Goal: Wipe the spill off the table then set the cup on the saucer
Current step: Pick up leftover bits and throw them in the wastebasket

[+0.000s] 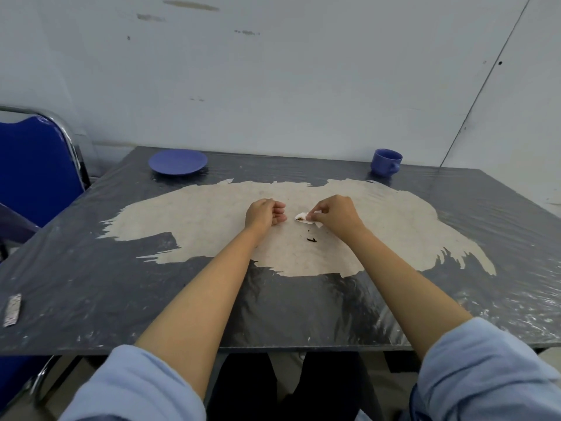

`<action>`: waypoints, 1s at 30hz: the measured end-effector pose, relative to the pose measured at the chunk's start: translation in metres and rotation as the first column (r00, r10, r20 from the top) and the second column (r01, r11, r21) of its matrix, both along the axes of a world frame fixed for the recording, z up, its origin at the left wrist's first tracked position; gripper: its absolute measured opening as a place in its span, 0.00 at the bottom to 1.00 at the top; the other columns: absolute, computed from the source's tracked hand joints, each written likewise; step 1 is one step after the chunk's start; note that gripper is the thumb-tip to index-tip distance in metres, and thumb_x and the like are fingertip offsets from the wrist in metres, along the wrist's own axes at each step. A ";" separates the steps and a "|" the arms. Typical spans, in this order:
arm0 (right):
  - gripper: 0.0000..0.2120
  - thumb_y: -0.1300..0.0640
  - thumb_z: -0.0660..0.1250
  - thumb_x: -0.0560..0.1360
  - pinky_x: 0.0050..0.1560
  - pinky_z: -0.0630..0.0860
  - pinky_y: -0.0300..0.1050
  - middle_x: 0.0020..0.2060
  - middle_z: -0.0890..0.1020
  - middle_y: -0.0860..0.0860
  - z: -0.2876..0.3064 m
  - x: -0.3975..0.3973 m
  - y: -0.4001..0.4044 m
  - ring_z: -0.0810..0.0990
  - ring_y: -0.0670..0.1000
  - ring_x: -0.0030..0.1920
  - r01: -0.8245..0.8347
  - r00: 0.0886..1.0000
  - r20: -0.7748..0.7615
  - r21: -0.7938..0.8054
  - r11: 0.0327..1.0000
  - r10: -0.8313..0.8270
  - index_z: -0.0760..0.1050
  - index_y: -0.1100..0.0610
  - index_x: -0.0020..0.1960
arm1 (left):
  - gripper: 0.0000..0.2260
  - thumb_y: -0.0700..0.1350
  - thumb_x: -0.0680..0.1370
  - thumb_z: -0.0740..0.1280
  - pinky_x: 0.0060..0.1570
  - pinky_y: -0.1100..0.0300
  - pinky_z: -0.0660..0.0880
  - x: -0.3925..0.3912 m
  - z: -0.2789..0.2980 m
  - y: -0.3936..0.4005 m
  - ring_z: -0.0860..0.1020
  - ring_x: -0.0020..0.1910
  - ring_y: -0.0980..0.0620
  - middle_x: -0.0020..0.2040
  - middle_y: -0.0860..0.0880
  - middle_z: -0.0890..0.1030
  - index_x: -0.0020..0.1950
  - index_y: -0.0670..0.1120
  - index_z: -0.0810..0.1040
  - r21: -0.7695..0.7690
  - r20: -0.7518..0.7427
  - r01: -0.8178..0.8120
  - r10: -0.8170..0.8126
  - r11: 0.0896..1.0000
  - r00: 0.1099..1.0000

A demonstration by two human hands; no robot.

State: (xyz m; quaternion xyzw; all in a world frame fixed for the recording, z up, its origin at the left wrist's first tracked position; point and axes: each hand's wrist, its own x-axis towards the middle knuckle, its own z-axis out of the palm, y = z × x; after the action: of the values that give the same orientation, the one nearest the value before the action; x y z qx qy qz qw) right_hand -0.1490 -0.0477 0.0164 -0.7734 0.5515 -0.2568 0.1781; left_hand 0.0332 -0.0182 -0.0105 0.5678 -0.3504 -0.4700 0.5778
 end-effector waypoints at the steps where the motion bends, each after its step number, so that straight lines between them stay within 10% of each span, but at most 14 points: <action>1: 0.06 0.54 0.74 0.70 0.30 0.65 0.33 0.37 0.84 0.51 0.001 0.000 0.000 0.74 0.43 0.33 -0.020 0.999 -0.037 -0.006 1.000 0.019 0.87 0.55 0.44 | 0.14 0.41 0.82 0.55 0.46 0.58 0.80 0.000 -0.001 0.000 0.80 0.35 0.50 0.40 0.45 0.80 0.47 0.38 0.79 -0.008 0.018 -0.013 0.013 1.000 1.000; 8: 0.09 0.64 0.69 0.74 0.45 0.69 0.34 0.49 0.86 0.55 0.012 0.004 0.005 0.80 0.48 0.49 -0.100 0.975 -0.195 0.048 0.994 0.107 0.85 0.58 0.52 | 0.16 0.41 0.82 0.55 0.46 0.58 0.79 0.000 -0.003 0.008 0.80 0.34 0.50 0.38 0.46 0.79 0.41 0.42 0.79 -0.041 0.040 -0.026 0.028 0.999 0.999; 12: 0.09 0.65 0.70 0.73 0.34 0.67 0.27 0.42 0.84 0.53 0.013 0.005 0.010 0.80 0.48 0.43 -0.129 0.966 -0.219 0.033 0.991 0.133 0.86 0.60 0.52 | 0.15 0.40 0.81 0.55 0.43 0.59 0.78 -0.002 0.001 0.014 0.79 0.33 0.50 0.38 0.44 0.79 0.41 0.40 0.79 -0.046 0.071 -0.008 0.011 0.999 0.997; 22: 0.09 0.61 0.71 0.74 0.42 0.67 0.31 0.49 0.85 0.55 0.010 -0.005 0.024 0.76 0.47 0.46 -0.162 0.964 -0.208 0.044 0.986 0.167 0.86 0.57 0.52 | 0.13 0.42 0.78 0.62 0.51 0.60 0.75 -0.016 0.013 0.039 0.81 0.50 0.51 0.51 0.47 0.86 0.49 0.43 0.87 -0.062 0.707 0.310 -0.177 0.949 0.684; 30: 0.06 0.62 0.73 0.72 0.49 0.76 0.43 0.46 0.86 0.55 0.014 -0.010 0.032 0.80 0.51 0.48 -0.123 0.987 -0.099 0.041 0.992 0.127 0.86 0.60 0.47 | 0.11 0.43 0.76 0.65 0.26 0.75 0.64 -0.016 0.021 0.046 0.76 0.28 0.62 0.46 0.43 0.87 0.49 0.43 0.88 -0.020 0.808 0.313 -0.169 0.950 0.565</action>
State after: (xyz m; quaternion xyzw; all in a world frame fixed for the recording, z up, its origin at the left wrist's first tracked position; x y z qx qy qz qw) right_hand -0.1595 -0.0154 0.0301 -0.8154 0.5146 -0.1959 0.1790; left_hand 0.0168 0.0280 0.0100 0.6152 -0.6820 -0.2115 0.3342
